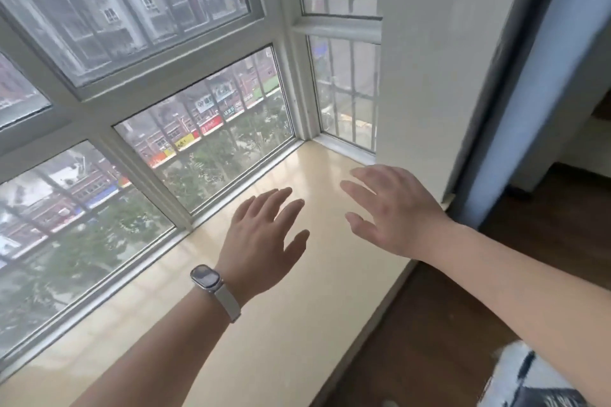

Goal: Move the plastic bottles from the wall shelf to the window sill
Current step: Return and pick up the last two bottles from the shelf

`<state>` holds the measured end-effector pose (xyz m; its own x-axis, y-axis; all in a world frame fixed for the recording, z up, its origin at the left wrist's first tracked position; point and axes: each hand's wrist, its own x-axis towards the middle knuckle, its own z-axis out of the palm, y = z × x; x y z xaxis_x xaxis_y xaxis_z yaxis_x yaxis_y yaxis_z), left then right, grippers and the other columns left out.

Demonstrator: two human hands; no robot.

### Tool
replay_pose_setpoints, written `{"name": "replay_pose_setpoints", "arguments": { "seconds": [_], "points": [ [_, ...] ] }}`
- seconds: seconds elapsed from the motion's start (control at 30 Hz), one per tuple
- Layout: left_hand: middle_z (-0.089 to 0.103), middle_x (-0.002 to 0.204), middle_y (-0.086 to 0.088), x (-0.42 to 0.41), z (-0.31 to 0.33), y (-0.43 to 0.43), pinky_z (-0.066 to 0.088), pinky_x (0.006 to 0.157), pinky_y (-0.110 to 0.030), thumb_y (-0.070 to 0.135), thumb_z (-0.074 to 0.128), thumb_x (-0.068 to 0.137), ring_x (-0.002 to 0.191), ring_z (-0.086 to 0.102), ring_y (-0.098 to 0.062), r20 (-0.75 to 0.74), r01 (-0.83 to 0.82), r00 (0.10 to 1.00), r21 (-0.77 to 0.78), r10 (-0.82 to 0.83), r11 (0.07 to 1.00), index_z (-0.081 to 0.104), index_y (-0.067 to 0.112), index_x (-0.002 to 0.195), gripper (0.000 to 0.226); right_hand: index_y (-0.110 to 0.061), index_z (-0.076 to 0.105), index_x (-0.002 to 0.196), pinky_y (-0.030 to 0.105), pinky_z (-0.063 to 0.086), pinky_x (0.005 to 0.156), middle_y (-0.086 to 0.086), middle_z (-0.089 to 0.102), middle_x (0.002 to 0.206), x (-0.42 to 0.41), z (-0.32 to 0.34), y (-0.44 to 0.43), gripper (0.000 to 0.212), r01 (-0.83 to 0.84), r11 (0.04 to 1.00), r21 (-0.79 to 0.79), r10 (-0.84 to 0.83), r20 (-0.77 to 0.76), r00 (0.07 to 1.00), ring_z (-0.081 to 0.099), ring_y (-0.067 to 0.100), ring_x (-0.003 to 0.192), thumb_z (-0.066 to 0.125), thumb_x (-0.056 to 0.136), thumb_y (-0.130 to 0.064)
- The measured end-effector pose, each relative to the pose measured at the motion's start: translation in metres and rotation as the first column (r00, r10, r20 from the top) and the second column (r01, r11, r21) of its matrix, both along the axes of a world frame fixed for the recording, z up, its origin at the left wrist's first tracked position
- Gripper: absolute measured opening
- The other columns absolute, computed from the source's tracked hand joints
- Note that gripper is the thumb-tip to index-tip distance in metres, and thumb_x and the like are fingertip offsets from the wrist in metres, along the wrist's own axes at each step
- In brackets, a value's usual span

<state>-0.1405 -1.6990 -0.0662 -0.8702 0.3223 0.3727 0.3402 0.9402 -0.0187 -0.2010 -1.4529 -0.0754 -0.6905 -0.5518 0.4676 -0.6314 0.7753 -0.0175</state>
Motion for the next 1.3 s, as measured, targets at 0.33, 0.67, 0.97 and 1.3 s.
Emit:
{"name": "replay_pose_setpoints", "arguments": {
  "seconds": [0.33,0.67,0.97,1.3],
  "points": [
    [0.062,0.136,-0.012,-0.093,0.008,0.141,0.043,0.103,-0.050,0.047,0.050,0.092,0.123,0.058,-0.037,0.005,0.308,0.951,-0.032,-0.308,0.951,0.062,0.015,0.132,0.052,-0.008,0.066,0.118,0.049,0.051,0.087,0.016,0.065,0.118,-0.008,0.009,0.144,0.052,0.289,0.957,0.013,-0.289,0.050,0.956,0.062,0.040,0.103,0.044,0.087,-0.043],
    [0.064,0.132,-0.012,-0.147,0.008,0.280,0.040,0.104,-0.052,0.039,0.056,0.090,0.119,0.061,-0.036,-0.131,0.619,0.777,-0.019,-0.616,0.785,0.066,0.012,0.125,0.045,-0.013,0.066,0.121,0.047,0.046,0.094,0.011,0.064,0.124,0.023,0.023,0.267,0.050,0.622,0.783,0.019,-0.622,0.066,0.780,0.059,0.036,0.113,0.050,0.086,-0.044],
    [0.064,0.133,-0.012,-0.219,0.004,0.375,0.046,0.099,-0.052,0.041,0.057,0.092,0.120,0.060,-0.037,-0.135,0.767,0.631,-0.040,-0.764,0.641,0.064,0.012,0.128,0.046,-0.015,0.063,0.126,0.048,0.044,0.095,0.007,0.062,0.127,0.008,0.031,0.327,0.053,0.799,0.593,0.099,-0.804,0.113,0.583,0.057,0.032,0.115,0.042,0.089,-0.048],
    [0.064,0.131,-0.012,-0.337,-0.005,0.471,0.044,0.100,-0.054,0.046,0.051,0.091,0.121,0.059,-0.036,-0.125,0.836,0.545,0.000,-0.829,0.549,0.065,0.011,0.127,0.052,-0.020,0.058,0.133,0.050,0.043,0.102,0.005,0.058,0.136,-0.088,0.040,0.383,0.054,0.861,0.447,0.243,-0.894,0.164,0.417,0.054,0.030,0.123,0.037,0.093,-0.051]
  ]
}}
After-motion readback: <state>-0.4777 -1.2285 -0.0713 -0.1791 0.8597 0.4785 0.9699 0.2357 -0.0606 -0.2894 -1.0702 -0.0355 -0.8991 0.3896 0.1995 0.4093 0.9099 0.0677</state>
